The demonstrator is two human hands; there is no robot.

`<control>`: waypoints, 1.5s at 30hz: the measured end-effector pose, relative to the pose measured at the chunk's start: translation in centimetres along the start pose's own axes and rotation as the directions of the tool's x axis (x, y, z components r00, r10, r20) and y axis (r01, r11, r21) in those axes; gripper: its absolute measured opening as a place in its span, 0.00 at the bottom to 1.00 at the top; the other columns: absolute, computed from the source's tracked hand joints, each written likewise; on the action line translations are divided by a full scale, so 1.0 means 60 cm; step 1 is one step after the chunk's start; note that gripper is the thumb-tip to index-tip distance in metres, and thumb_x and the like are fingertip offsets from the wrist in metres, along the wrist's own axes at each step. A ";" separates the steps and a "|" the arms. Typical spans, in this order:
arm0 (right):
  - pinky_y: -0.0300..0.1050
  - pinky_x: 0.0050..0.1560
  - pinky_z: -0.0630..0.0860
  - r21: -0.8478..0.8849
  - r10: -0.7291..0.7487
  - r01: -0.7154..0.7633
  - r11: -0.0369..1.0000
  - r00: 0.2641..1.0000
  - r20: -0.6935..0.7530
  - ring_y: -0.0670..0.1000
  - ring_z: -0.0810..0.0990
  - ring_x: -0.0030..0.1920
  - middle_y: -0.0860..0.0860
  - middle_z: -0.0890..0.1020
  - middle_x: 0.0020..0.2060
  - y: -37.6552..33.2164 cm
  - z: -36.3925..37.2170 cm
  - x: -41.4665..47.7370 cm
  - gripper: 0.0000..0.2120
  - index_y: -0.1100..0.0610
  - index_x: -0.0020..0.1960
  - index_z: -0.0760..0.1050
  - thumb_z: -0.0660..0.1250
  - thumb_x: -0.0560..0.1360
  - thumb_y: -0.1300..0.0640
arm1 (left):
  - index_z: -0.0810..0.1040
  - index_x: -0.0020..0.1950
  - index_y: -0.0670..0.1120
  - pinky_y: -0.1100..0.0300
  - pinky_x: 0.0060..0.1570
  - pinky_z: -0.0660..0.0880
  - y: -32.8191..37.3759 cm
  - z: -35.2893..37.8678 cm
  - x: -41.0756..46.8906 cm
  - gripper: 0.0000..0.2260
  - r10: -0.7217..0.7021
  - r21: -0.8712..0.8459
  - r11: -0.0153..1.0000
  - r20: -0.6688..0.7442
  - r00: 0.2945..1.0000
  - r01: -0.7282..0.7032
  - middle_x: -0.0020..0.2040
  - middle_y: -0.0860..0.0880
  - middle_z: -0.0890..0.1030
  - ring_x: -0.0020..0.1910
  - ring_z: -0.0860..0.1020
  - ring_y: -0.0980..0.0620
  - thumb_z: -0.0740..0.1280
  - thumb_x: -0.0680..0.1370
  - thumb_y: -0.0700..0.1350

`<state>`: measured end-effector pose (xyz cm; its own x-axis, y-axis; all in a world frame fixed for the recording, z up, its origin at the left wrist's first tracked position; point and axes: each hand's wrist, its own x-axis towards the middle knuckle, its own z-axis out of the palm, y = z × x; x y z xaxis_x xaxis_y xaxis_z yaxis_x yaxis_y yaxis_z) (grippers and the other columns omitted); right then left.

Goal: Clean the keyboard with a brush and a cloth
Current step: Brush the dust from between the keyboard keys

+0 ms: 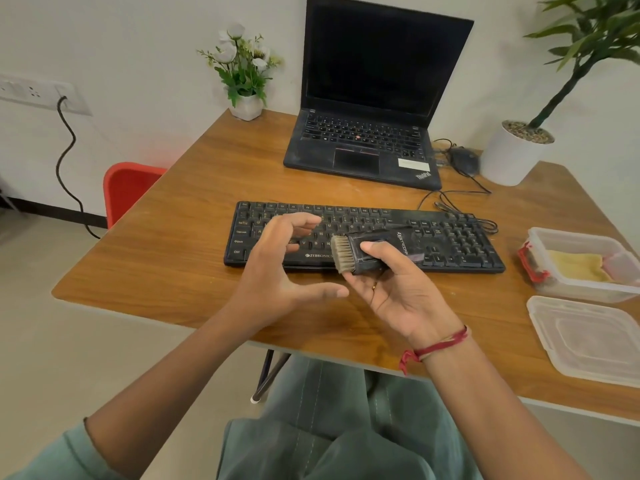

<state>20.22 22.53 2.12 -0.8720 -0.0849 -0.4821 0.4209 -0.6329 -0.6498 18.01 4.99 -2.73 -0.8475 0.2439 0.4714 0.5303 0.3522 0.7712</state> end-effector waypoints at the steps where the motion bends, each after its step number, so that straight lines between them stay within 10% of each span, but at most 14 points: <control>1: 0.42 0.33 0.82 0.007 0.001 -0.001 1.000 1.000 -0.010 0.54 0.85 0.37 0.60 0.84 0.39 -0.001 -0.002 0.000 0.08 0.63 0.48 0.76 0.69 0.70 0.65 | 0.67 0.67 0.55 0.68 0.60 0.71 -0.001 -0.001 0.000 0.37 -0.006 0.005 1.000 0.002 1.000 0.006 0.63 0.62 0.69 0.64 0.70 0.62 0.75 0.62 0.64; 8: 0.42 0.32 0.81 0.090 -0.019 0.025 0.996 0.998 -0.059 0.54 0.85 0.37 0.60 0.84 0.41 -0.020 -0.028 -0.008 0.14 0.62 0.50 0.75 0.71 0.65 0.64 | 0.68 0.66 0.57 0.75 0.58 0.66 -0.012 -0.002 0.007 0.34 -0.003 0.053 0.999 0.018 1.000 0.002 0.62 0.67 0.67 0.63 0.68 0.67 0.73 0.64 0.65; 20: 0.39 0.34 0.80 0.046 -0.274 0.295 0.954 0.926 -0.259 0.52 0.84 0.40 0.57 0.82 0.44 -0.136 -0.155 -0.025 0.07 0.61 0.49 0.74 0.69 0.72 0.63 | 0.66 0.60 0.64 0.44 0.64 0.66 -0.050 -0.034 0.030 0.30 -0.031 0.248 0.967 -0.109 0.994 0.057 0.59 0.68 0.66 0.61 0.63 0.60 0.69 0.62 0.68; 24: 0.40 0.32 0.80 -0.143 -0.315 0.290 0.946 0.927 -0.204 0.52 0.85 0.41 0.57 0.84 0.43 -0.155 -0.187 -0.038 0.30 0.61 0.53 0.73 0.80 0.55 0.61 | 0.67 0.62 0.62 0.39 0.68 0.58 -0.077 -0.046 0.021 0.32 -0.114 0.375 0.914 -0.123 0.986 0.152 0.66 0.49 0.69 0.69 0.61 0.51 0.67 0.61 0.71; 28: 0.42 0.28 0.79 -0.533 -0.254 0.076 0.842 0.930 -0.268 0.52 0.85 0.37 0.59 0.82 0.48 -0.133 -0.202 -0.042 0.23 0.61 0.60 0.71 0.72 0.67 0.70 | 0.70 0.66 0.50 0.41 0.69 0.55 -0.089 -0.047 0.017 0.40 -0.135 0.431 0.885 -0.123 0.983 0.175 0.68 0.46 0.69 0.73 0.59 0.47 0.66 0.60 0.71; 38: 0.45 0.28 0.79 -0.595 -0.415 0.092 0.799 0.800 -0.433 0.58 0.81 0.50 0.53 0.74 0.57 -0.102 -0.229 -0.028 0.51 0.44 0.75 0.47 0.75 0.67 0.66 | 0.72 0.64 0.50 0.48 0.69 0.53 -0.087 -0.043 0.019 0.40 -0.142 0.411 0.893 -0.126 0.982 0.182 0.68 0.46 0.69 0.74 0.58 0.48 0.66 0.59 0.71; 45: 0.39 0.27 0.77 -0.741 -0.555 0.085 0.666 0.720 -0.416 0.50 0.82 0.41 0.51 0.75 0.48 -0.087 -0.223 -0.036 0.28 0.52 0.66 0.58 0.70 0.73 0.56 | 0.69 0.66 0.53 0.41 0.70 0.55 -0.091 -0.043 0.021 0.41 -0.196 0.409 0.882 -0.129 0.972 0.232 0.70 0.45 0.66 0.74 0.57 0.49 0.66 0.58 0.72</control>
<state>23.26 36.32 -1.28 -0.7576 0.6105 -0.2309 0.3912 0.1415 -0.9094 14.01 1.03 -5.26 -0.9305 0.0513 0.3626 0.2802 0.7372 0.6149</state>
